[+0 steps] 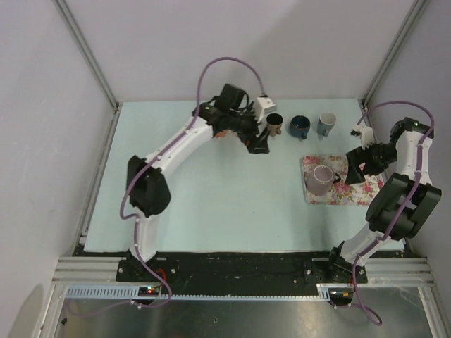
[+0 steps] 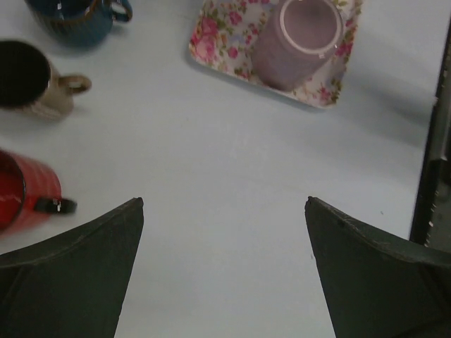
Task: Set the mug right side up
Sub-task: Turn over the cup on the tray.
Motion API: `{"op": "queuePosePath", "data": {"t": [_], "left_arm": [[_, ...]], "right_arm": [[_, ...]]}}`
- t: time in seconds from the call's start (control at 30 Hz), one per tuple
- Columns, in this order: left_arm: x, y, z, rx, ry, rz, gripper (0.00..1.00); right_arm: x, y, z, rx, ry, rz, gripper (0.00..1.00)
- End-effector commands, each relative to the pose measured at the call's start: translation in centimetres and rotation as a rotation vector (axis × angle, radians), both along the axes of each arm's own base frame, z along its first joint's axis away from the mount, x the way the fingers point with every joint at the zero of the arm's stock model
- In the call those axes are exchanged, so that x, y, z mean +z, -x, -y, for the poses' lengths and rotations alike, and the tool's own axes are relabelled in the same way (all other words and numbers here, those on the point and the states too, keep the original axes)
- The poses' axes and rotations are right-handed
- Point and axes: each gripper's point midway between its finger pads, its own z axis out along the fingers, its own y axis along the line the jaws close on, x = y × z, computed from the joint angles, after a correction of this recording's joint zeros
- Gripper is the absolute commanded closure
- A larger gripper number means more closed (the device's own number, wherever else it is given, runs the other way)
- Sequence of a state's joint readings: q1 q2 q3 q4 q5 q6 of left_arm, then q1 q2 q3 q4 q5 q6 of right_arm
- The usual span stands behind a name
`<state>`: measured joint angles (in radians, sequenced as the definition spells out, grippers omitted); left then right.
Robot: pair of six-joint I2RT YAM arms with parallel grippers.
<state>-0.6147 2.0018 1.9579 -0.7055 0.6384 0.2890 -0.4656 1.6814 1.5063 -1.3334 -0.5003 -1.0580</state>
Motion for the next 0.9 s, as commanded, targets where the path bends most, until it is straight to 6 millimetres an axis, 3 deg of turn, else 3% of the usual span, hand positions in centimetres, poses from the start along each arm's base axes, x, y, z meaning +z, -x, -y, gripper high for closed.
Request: {"op": "queuePosePath", "data": {"t": [0.0,0.1,0.2,0.3,0.4,0.63,0.87], "left_arm": [[0.6,-0.2,5.6,-0.022,-0.026,0.132,0.00],[-0.5,-0.1,9.1,-0.070,-0.036,0.186,0.00],[-2.1,2.0,13.9,-0.182,-0.023,0.239,0.00],[-3.7,3.8,16.4,-0.254,-0.024,0.269,0.00],[-5.0,4.9,18.1,-0.285,-0.013,0.271,0.00],[-7.5,5.2,20.5,-0.258,0.037,0.209,0.00],[-7.5,5.5,22.8,-0.237,0.126,0.154,0.00]], "right_arm": [[1.0,0.7,-0.9,-0.060,-0.082,0.065,0.01],[1.6,1.6,-1.6,-0.102,-0.150,0.121,0.01],[2.1,3.8,-3.3,-0.119,-0.189,0.193,0.01],[2.8,5.1,-3.9,-0.129,-0.178,0.255,0.01],[3.8,6.3,-4.2,-0.143,-0.168,0.312,0.01],[5.6,8.4,-4.5,-0.161,-0.122,0.397,0.01],[5.0,7.3,-1.6,-0.265,-0.082,0.393,0.01]]}}
